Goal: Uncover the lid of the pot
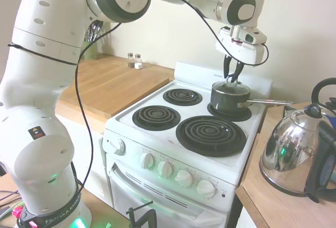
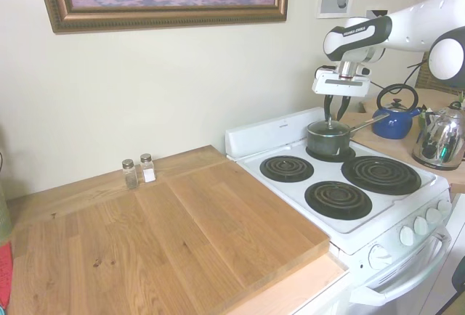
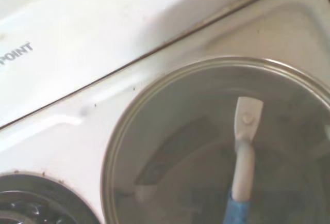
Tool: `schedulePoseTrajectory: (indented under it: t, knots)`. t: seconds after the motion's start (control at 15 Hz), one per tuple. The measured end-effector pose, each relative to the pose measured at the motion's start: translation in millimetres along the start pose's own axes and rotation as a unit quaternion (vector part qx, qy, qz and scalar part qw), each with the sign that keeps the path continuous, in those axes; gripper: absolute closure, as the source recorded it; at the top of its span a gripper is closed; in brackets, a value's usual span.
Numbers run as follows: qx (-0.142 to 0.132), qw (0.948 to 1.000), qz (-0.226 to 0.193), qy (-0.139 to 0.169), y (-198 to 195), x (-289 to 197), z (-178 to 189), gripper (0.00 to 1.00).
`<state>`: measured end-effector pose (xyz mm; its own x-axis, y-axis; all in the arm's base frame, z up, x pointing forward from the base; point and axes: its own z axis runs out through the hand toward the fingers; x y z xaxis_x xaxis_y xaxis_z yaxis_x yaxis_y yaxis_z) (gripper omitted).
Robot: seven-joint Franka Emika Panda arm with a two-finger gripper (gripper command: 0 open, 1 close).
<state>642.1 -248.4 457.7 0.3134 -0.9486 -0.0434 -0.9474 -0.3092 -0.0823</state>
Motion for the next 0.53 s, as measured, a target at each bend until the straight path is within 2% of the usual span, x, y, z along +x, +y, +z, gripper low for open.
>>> schedulePoseTrajectory:
  t: [0.53]
  knots:
    - [-0.008,1.0000,-0.006,0.000,-7.2,-0.1,-2.4,1.00]
